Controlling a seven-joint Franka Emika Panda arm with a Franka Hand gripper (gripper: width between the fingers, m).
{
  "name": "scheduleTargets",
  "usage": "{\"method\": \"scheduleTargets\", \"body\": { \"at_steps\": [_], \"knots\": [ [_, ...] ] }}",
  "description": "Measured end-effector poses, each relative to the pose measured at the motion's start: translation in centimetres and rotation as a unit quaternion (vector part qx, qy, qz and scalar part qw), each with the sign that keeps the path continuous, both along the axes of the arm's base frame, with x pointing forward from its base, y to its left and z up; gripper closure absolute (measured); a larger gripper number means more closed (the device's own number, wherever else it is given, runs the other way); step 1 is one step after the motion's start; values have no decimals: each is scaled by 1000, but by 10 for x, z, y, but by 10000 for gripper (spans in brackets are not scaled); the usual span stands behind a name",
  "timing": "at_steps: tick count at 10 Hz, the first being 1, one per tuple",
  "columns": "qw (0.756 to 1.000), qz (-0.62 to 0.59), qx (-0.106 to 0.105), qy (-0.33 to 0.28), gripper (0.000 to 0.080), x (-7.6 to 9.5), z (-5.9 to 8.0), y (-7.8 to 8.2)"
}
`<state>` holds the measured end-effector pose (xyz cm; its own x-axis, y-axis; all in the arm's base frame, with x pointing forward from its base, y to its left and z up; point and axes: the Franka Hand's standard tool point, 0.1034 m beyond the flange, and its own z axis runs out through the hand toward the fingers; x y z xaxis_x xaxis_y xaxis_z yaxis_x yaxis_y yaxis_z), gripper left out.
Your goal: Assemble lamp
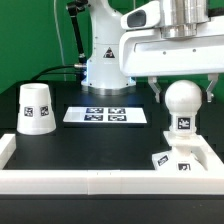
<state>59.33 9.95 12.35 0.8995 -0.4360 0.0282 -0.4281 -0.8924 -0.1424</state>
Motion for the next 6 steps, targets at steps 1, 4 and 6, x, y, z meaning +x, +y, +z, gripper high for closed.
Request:
{"method": "scheduleTargets", "body": {
  "at_steps": [1, 4, 6],
  "knots": [
    [1000, -28, 2, 3, 220, 0, 0, 0],
    [991, -132, 16, 17, 220, 0, 0, 1],
    [969, -242, 36, 35, 220, -1, 0, 3]
  ]
}}
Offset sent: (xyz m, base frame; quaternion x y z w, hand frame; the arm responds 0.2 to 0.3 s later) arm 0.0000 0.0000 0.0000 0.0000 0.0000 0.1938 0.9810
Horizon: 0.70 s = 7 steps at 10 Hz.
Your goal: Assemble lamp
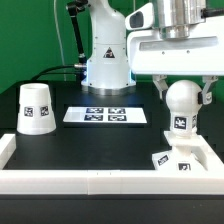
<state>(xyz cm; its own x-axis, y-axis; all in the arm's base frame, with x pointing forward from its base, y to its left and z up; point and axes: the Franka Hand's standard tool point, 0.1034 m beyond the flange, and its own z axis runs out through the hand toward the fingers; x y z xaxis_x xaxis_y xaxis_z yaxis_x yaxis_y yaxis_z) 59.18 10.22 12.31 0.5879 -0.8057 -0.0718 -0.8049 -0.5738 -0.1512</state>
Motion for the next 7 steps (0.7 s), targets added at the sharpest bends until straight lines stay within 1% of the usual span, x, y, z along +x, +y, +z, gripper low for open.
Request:
{"method": "scheduleTargets", "body": {
  "at_steps": [3, 6, 7],
  "knots": [
    [992, -127, 20, 22, 220, 0, -1, 1],
    [968, -245, 41, 48, 219, -1, -2, -2],
    [967, -246, 41, 48, 219, -1, -2, -3]
  ]
}}
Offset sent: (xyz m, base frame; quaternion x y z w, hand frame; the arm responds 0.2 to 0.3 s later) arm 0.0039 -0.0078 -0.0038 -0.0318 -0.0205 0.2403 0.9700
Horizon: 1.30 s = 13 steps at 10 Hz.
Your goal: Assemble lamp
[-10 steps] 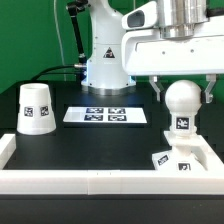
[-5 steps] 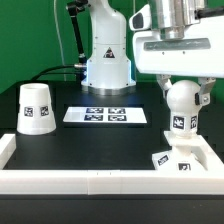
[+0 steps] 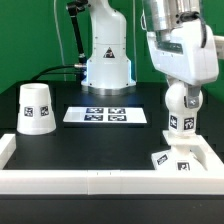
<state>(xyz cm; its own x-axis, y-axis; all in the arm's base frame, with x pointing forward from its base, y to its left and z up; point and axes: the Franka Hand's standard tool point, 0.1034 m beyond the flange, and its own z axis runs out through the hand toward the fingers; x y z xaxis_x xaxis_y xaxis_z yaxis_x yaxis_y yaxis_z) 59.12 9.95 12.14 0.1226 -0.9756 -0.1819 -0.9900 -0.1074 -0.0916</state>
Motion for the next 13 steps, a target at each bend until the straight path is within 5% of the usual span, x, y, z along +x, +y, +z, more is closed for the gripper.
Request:
{"method": "scheduleTargets", "body": {
  "at_steps": [2, 3, 5, 13],
  "knots": [
    [1000, -1, 1, 0, 219, 0, 0, 1],
    [1000, 20, 0, -4, 129, 0, 0, 2],
    [995, 97, -8, -17, 109, -3, -2, 7],
    [897, 433, -35, -78, 101, -4, -3, 10]
  ]
}}
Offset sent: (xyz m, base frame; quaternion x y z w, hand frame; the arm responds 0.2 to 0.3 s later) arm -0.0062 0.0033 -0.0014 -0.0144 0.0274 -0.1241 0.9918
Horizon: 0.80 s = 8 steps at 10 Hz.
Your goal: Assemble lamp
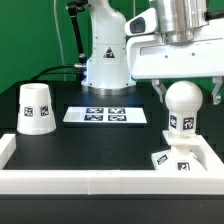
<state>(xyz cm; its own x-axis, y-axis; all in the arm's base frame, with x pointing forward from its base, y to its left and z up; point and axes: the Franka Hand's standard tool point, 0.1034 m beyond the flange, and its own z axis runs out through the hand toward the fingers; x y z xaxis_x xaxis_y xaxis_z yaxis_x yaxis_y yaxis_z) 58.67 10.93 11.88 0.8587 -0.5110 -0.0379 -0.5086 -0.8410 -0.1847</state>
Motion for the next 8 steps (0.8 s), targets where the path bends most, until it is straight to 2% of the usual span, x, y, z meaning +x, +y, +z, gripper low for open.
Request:
{"method": "scheduleTargets", "body": {
  "at_steps": [4, 8],
  "knots": [
    [980, 196, -31, -33, 101, 1, 0, -3],
    [929, 360, -57, -59, 101, 3, 1, -3]
  ]
}}
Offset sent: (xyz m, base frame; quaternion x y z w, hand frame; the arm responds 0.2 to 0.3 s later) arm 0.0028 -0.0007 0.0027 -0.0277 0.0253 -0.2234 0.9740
